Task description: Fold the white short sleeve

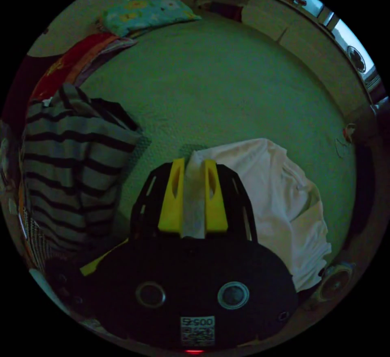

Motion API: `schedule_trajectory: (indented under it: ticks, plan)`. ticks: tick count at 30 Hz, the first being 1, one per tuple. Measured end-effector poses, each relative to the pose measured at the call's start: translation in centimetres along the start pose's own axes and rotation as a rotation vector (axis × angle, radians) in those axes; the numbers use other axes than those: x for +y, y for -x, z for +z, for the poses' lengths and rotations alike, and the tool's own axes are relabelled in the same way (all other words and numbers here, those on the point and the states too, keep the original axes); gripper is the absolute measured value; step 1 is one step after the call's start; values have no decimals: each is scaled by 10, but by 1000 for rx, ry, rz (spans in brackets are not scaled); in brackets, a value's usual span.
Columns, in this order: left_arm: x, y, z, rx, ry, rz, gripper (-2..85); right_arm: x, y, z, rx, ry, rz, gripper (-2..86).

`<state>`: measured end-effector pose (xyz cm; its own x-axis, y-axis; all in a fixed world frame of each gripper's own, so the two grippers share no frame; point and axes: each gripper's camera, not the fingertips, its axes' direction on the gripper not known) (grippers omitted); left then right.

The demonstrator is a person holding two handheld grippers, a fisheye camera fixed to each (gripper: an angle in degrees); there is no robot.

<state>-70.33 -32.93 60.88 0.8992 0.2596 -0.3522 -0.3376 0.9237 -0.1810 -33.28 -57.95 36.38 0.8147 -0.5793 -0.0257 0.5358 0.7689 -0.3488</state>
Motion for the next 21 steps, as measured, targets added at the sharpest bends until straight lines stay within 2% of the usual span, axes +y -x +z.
schedule_trajectory:
  ticks: [4,8,13,16,21]
  plan:
    - [5,13,0,40,-30,-31,49,9,-21,-14,-62,-115,100,-1]
    - [14,25,-11,35,-87,-89,31,13,-47,-39,-166,-282,164,-8]
    - [37,58,-32,263,-250,-237,16,5,-68,-39,-327,-345,222,-8]
    - [41,68,-30,254,-251,-286,8,-3,-69,-17,-366,-294,234,-5]
    - [36,56,-22,138,-168,-268,4,-13,-62,17,-257,-93,155,36]
